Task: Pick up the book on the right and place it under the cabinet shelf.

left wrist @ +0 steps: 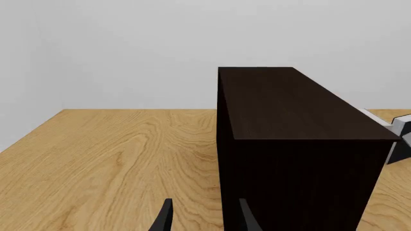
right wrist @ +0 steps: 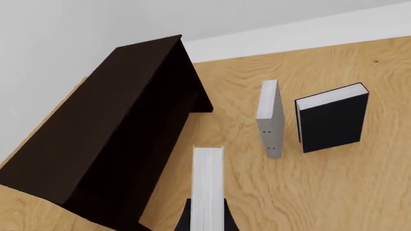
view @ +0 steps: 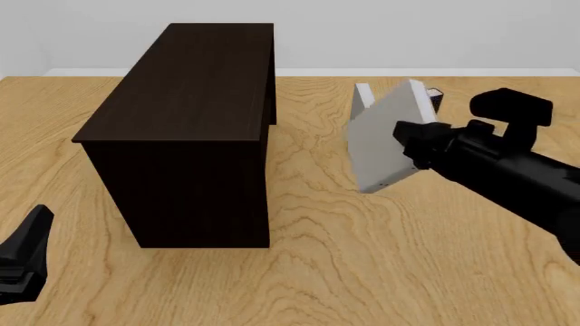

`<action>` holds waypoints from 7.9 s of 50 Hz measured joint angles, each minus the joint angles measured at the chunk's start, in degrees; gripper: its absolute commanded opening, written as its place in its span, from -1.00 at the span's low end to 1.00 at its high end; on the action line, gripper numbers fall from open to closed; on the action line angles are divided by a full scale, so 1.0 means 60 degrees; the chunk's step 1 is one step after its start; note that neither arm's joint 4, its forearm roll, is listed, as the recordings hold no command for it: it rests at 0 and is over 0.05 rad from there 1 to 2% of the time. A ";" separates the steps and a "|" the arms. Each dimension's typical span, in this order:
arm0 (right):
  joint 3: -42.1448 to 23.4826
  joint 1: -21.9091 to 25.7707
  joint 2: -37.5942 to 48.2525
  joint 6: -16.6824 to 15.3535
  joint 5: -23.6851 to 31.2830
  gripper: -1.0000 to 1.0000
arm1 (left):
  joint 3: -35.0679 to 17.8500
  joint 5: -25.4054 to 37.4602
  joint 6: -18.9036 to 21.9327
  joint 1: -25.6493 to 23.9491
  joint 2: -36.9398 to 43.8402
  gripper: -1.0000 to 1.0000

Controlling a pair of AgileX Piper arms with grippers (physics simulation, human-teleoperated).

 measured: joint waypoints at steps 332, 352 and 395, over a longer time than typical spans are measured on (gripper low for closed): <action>-0.3273 -0.1599 0.8667 -0.2311 -0.1201 1.00 | 0.0001 0.0053 0.0008 0.0218 -0.0130 1.00; -0.3788 -0.1156 0.8952 -0.3551 -0.0967 1.00 | 0.0001 0.0063 0.0009 0.0218 -0.0142 1.00; -0.4738 0.0139 0.9380 -0.5133 -0.0366 1.00 | 0.0000 0.0102 0.0013 0.0196 -0.0184 1.00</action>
